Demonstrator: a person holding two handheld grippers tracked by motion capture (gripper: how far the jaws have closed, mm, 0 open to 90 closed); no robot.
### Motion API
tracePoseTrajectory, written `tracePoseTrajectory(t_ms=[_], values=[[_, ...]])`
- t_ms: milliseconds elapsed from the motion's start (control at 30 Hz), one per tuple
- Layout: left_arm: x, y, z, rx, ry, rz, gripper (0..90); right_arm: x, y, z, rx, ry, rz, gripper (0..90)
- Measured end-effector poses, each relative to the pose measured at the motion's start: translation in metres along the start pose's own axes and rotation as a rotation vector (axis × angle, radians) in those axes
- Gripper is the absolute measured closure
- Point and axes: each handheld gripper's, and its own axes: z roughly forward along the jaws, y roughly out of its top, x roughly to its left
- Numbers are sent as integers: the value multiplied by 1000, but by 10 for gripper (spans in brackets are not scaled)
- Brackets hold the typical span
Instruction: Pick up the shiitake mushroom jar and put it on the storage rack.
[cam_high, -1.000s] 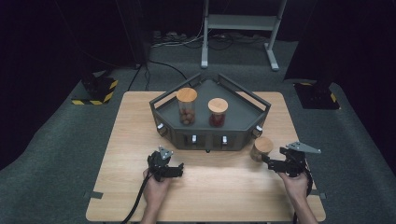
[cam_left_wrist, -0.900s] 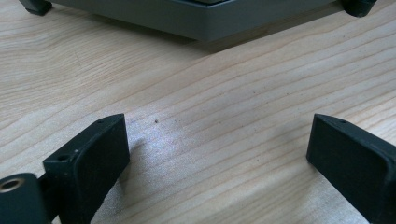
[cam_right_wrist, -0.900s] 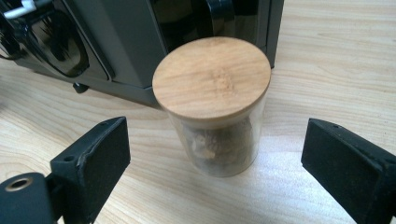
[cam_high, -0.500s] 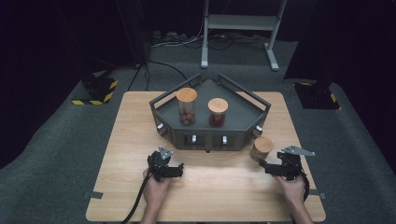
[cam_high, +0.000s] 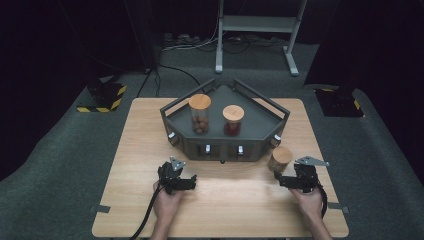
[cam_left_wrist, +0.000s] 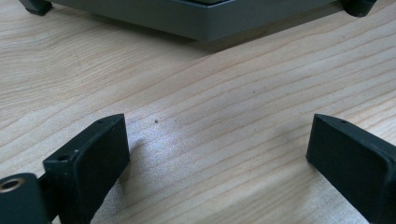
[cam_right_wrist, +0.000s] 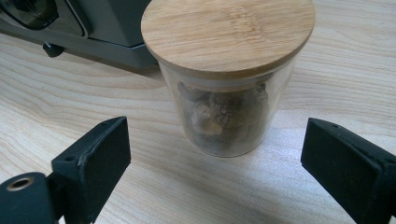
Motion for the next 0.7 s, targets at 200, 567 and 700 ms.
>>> tracePoseTrajectory(t_ms=[200, 567, 700], values=[[0, 0, 0, -1, 0, -1, 59, 0, 0, 5, 5, -10, 0, 83], [0, 0, 0, 0, 0, -1, 59, -1, 1, 10, 7, -16, 4, 88], [0, 0, 0, 0, 0, -1, 59, 0, 1, 14, 6, -23, 0, 92]])
